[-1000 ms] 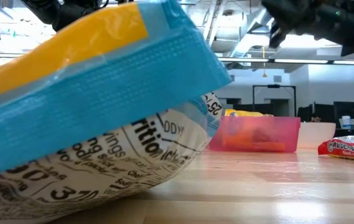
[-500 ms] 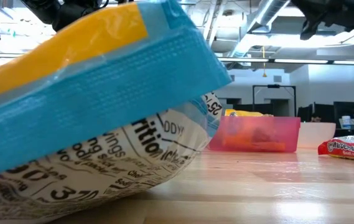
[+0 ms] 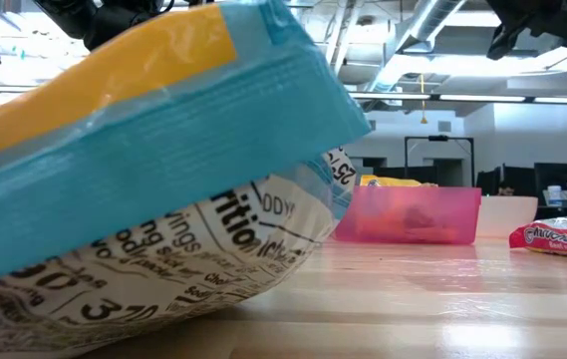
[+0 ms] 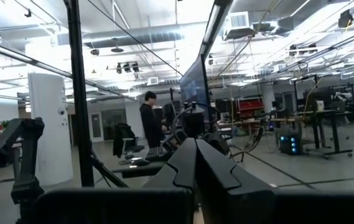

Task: Pick & Place Food Item
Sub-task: Put the black spoon into the green bin

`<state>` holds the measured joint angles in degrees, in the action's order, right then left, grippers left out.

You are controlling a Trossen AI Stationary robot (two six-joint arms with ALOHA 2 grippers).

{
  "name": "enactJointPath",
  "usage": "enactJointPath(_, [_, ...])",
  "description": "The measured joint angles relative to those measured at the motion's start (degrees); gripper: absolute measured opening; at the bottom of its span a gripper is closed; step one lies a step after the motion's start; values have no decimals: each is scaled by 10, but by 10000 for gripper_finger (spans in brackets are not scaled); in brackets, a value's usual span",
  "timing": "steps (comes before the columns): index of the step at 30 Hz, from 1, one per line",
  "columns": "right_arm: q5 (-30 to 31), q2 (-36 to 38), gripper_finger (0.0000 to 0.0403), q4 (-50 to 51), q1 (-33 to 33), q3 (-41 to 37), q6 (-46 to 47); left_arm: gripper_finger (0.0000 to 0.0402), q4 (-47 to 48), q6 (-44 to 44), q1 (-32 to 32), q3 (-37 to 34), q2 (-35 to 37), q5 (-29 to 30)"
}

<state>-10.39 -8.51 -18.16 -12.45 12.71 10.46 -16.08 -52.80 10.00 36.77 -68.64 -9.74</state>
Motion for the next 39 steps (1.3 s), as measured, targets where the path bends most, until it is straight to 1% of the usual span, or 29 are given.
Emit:
enactJointPath(14, [0, 0, 1, 0, 0, 0, 1, 0, 0, -4, 0, 0, 0, 0])
enactJointPath(17, [0, 0, 1, 0, 0, 0, 1, 0, 0, -31, 0, 0, 0, -4])
enactJointPath(23, [0, 0, 1, -1, 0, 0, 1, 0, -9, -81, 0, 0, 0, -38])
enactJointPath(28, [0, 0, 1, -1, 0, 0, 1, 0, -9, -93, 0, 0, 0, -38])
enactJointPath(33, [0, 0, 1, -1, 0, 0, 1, 0, -6, -125, 0, 0, 0, -38])
enactJointPath(39, [0, 0, 1, -1, 0, 0, 1, 0, -9, -190, 1, 0, 0, -37])
